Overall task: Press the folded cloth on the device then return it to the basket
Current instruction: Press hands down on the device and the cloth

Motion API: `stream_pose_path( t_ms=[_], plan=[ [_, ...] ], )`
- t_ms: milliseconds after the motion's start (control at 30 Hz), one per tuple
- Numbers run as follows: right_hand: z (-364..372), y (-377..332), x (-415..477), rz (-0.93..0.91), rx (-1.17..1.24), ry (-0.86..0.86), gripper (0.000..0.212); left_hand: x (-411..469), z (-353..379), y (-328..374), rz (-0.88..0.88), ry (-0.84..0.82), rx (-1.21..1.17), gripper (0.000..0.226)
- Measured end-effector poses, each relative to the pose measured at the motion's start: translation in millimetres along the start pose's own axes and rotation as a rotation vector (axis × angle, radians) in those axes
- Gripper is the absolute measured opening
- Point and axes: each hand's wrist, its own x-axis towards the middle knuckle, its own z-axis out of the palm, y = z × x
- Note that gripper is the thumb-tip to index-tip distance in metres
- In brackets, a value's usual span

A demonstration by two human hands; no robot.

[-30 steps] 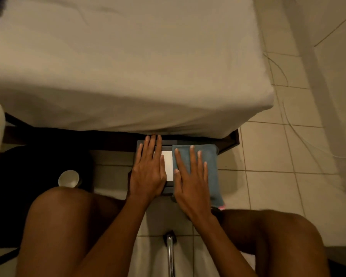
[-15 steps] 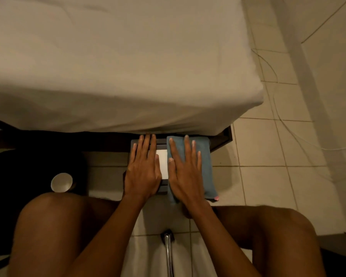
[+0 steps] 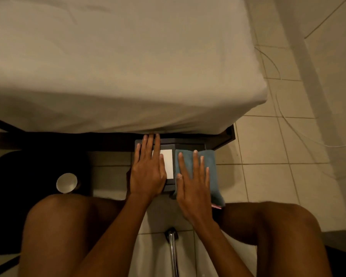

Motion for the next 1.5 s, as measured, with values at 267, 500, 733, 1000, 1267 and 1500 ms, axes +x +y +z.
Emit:
stream_pose_path(
  t_ms=[267,500,733,1000,1267,1500],
  plan=[
    [-7,1,24,0.026,-0.026,-0.002,0.058,1,-1,1,0.000,-0.017,0.007,0.058],
    [-12,-1,43,-0.023,-0.017,-0.030,0.057,-1,-2,2,-0.004,-0.015,0.013,0.059],
    [0,-4,-1,0.021,-0.027,-0.012,0.058,-1,-1,2,-0.008,-0.020,-0.002,0.059],
    [4,-3,3,0.059,-0.053,0.039,0.059,0,-2,1,-0.024,-0.001,-0.070,0.057],
    [3,9,32,0.081,-0.124,0.078,0.059,1,-2,0,-0.031,0.025,-0.139,0.057],
    [10,-3,-11,0.032,-0.030,0.043,0.060,0,0,0,-0.038,0.038,-0.155,0.055]
  ],
)
